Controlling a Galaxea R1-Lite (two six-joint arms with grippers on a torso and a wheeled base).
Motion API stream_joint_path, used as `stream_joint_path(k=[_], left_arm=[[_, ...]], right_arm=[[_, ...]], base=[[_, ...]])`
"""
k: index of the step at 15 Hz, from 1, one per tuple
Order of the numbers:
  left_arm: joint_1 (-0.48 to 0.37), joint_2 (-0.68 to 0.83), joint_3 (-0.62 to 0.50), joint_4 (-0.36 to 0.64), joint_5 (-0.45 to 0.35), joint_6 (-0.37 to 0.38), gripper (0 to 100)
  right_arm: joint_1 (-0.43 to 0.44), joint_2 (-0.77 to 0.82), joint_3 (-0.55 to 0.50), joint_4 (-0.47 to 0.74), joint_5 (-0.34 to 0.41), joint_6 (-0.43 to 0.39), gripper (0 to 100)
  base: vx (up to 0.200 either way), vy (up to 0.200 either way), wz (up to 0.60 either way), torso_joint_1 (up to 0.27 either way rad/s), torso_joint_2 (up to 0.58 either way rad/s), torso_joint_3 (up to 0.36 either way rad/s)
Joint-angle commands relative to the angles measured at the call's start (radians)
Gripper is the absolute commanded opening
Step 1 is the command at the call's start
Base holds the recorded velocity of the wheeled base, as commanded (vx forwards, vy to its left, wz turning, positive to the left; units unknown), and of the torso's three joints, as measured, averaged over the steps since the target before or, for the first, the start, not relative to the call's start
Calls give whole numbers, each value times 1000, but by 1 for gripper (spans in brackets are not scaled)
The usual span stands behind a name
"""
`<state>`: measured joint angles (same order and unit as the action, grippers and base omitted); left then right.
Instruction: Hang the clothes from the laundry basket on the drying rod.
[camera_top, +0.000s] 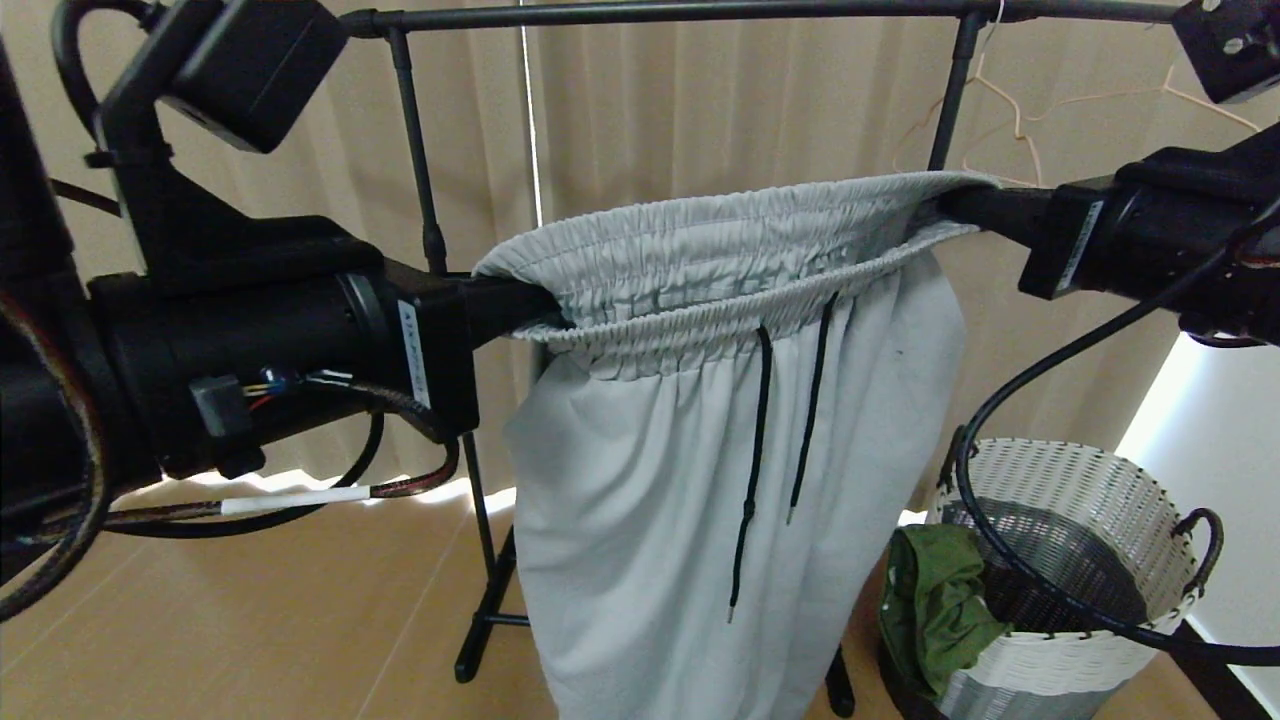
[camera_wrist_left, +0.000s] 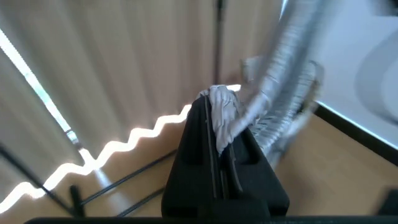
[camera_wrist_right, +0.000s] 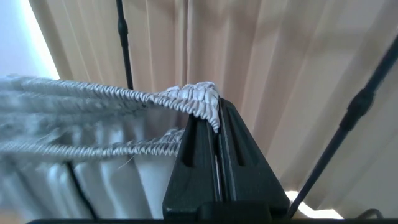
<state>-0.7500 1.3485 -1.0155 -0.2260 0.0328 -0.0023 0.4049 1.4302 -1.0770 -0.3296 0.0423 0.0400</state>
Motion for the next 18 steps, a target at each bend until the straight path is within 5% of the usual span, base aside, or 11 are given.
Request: stream_joint_path(k=[1,8,12,15,18], left_arm=[[-48,-43,26,0,-1,1,0],[-58,-43,34,5,1,2,0],[27,8,-31,5,27,18,0],[58,110,-202,0,179,18,0],[58,132,-222,4,187,18,0]], right_arm=[[0,33,-3,0,1,0,0],[0,22,2,7,-4,0,0],[0,-30,0,20,-7,0,0],[0,-143,-15,129,-7,0,0],[0,-194,6,173,-4,1,0]], base=[[0,0,0,0,0,0],[0,0,0,0,0,0],[0,0,0,0,0,0],[0,0,0,0,0,0],[0,0,0,0,0,0]])
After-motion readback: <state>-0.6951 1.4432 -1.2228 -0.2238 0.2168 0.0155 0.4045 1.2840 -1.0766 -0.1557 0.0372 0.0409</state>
